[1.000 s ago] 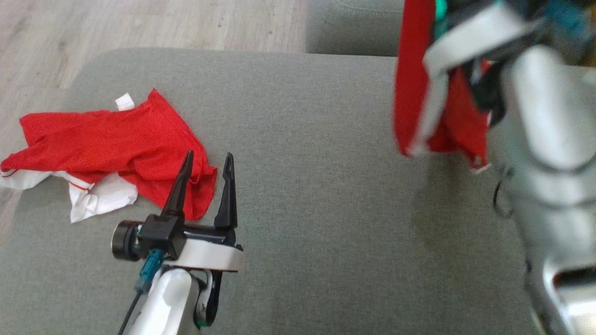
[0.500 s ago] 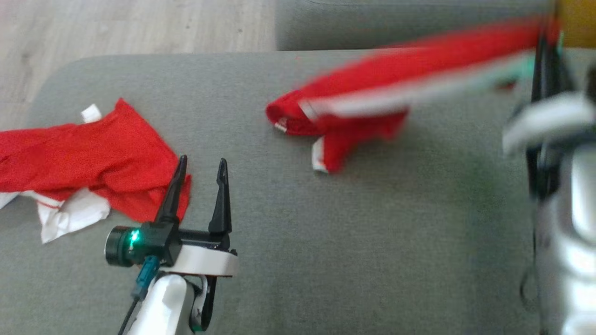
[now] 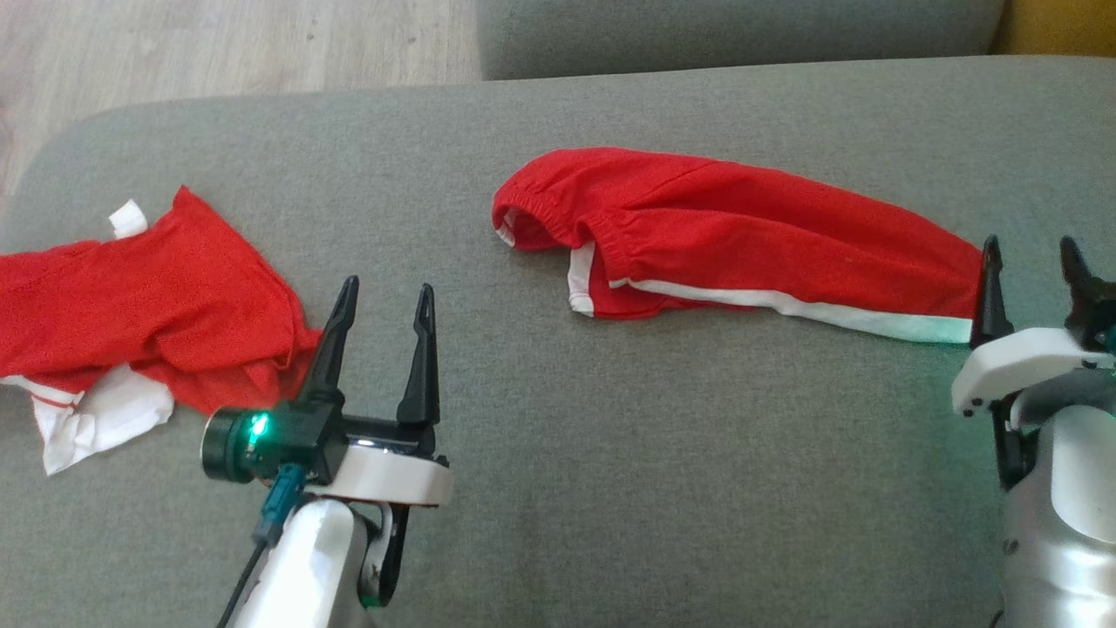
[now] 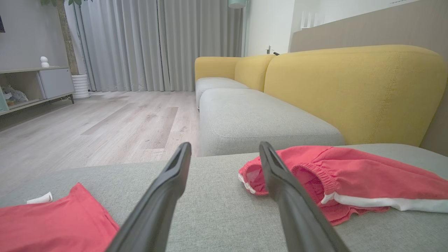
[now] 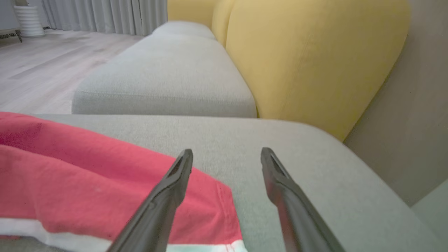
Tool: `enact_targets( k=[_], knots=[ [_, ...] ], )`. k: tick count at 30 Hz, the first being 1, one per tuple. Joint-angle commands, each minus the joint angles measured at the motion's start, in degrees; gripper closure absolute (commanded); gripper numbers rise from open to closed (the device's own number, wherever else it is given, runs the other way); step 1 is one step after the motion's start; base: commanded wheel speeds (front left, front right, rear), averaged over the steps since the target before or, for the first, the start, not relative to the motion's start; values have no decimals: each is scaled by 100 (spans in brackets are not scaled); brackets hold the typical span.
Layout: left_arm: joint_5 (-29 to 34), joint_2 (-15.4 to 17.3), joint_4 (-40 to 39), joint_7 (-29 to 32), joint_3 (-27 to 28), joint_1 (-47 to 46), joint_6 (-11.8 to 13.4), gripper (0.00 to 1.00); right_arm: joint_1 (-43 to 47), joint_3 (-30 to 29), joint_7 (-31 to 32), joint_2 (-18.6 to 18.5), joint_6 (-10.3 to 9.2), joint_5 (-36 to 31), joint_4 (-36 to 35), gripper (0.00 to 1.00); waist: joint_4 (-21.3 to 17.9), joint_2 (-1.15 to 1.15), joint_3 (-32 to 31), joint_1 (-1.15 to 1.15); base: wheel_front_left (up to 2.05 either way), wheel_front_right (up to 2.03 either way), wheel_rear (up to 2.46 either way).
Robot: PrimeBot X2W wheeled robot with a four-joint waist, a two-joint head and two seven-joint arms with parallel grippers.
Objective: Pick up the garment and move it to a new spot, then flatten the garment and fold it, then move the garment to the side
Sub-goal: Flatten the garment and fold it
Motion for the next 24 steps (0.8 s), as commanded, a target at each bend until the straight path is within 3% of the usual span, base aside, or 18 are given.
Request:
enact_targets(
  k=[1,4,8,13,17,24],
  knots=[
    [42,11,-158,-53,172,-195,-7,0,-268,103,-202,23,-4,-178,-223,0,-24,0,-20,0,0,0,0],
    [36,11,-151,-53,165,-196,-16,0,-214,146,-453,36,-4,-314,-376,0,-51,0,-66,0,0,0,0],
    [-47,11,-177,-53,129,-190,-11,0,150,950,-595,39,-4,571,-770,0,-95,0,-153,0,0,0,0],
    [-146,11,-208,-53,92,-172,3,0,988,1559,-602,40,-4,1260,-2032,0,-195,0,-136,0,0,0,0],
    [-207,11,-236,-53,68,-144,-19,0,1648,1671,-602,40,-4,1576,-2751,0,-308,0,-67,0,0,0,0],
    [-106,14,70,-53,-63,-322,-248,0,1840,1639,-603,41,-4,1724,-3055,0,-554,0,130,0,0,0,0]
  ],
)
